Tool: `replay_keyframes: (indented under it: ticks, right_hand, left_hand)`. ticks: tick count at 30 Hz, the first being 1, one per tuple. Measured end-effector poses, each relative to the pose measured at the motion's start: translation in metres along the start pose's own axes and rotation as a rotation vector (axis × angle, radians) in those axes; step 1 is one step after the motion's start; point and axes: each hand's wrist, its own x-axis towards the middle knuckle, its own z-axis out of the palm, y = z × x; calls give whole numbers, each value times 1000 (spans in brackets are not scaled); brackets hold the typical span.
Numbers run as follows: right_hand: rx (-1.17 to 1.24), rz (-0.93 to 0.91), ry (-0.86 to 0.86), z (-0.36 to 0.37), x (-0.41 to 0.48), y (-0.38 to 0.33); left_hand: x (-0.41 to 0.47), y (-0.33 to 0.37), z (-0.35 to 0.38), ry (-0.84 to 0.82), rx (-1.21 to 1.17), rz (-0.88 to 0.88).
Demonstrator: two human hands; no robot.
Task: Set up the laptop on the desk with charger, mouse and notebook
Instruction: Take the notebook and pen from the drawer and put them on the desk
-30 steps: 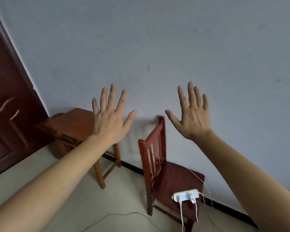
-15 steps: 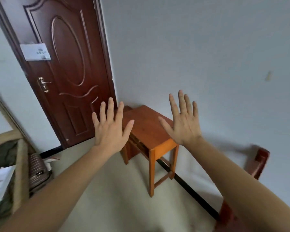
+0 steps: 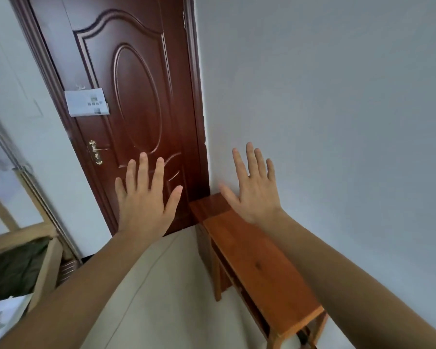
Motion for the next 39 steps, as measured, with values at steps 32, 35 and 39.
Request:
replay_keyframes:
  ticks: [32, 35, 39]
  right_hand:
    - [-265, 390, 3, 384, 439, -10]
    - [-275, 493, -17, 407, 467, 8]
    - [-304, 561, -22, 419, 500, 25]
  left_hand:
    - [474, -211, 443, -199, -201, 313]
    - [516, -205, 478, -219, -199, 389]
    - [567, -198, 512, -200, -227, 456]
